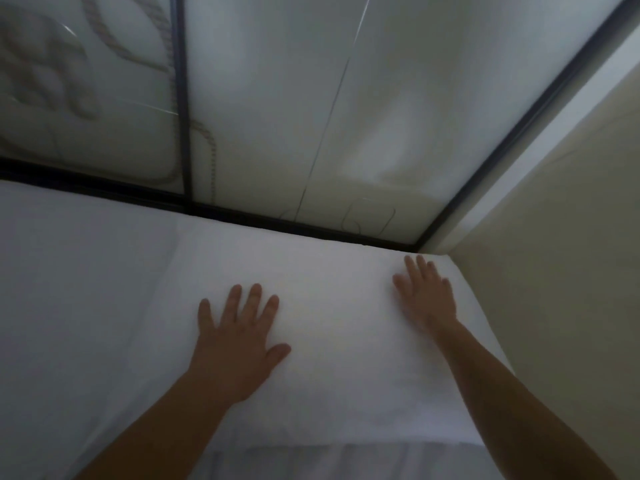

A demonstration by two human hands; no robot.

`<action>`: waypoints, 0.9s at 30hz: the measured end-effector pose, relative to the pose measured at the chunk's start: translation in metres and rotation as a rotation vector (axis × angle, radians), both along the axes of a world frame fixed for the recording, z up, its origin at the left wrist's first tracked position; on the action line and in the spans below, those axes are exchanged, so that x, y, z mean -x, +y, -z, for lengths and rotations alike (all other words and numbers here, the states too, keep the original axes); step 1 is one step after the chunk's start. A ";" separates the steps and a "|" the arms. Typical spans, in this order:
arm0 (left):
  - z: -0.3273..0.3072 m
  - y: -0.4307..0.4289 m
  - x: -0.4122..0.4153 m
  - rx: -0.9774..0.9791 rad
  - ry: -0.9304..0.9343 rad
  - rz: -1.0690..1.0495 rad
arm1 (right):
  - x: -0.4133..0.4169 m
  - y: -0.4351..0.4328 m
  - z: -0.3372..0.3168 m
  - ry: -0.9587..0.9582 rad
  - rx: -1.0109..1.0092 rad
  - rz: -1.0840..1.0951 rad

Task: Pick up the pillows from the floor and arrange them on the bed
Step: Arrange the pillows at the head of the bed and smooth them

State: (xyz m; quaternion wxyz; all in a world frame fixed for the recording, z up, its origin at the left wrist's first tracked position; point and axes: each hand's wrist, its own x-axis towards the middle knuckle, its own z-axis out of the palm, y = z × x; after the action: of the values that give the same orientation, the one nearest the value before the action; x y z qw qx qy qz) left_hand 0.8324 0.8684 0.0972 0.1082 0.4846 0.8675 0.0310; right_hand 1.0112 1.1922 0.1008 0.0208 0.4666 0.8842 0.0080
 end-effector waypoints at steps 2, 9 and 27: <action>-0.005 -0.007 0.003 0.067 -0.031 0.018 | -0.009 -0.016 0.010 -0.053 0.044 -0.010; -0.041 -0.036 0.028 0.072 -0.072 -0.059 | 0.049 -0.051 -0.017 0.029 -0.057 -0.032; -0.028 -0.074 0.155 -0.188 0.020 -0.233 | 0.162 -0.305 0.003 0.369 0.018 -0.863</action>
State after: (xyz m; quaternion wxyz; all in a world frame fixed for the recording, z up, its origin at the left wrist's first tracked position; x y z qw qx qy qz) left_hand 0.6776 0.7948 0.1248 0.0495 0.3891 0.9120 0.1198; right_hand 0.8487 0.8876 0.0976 -0.1378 0.0499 0.9864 -0.0749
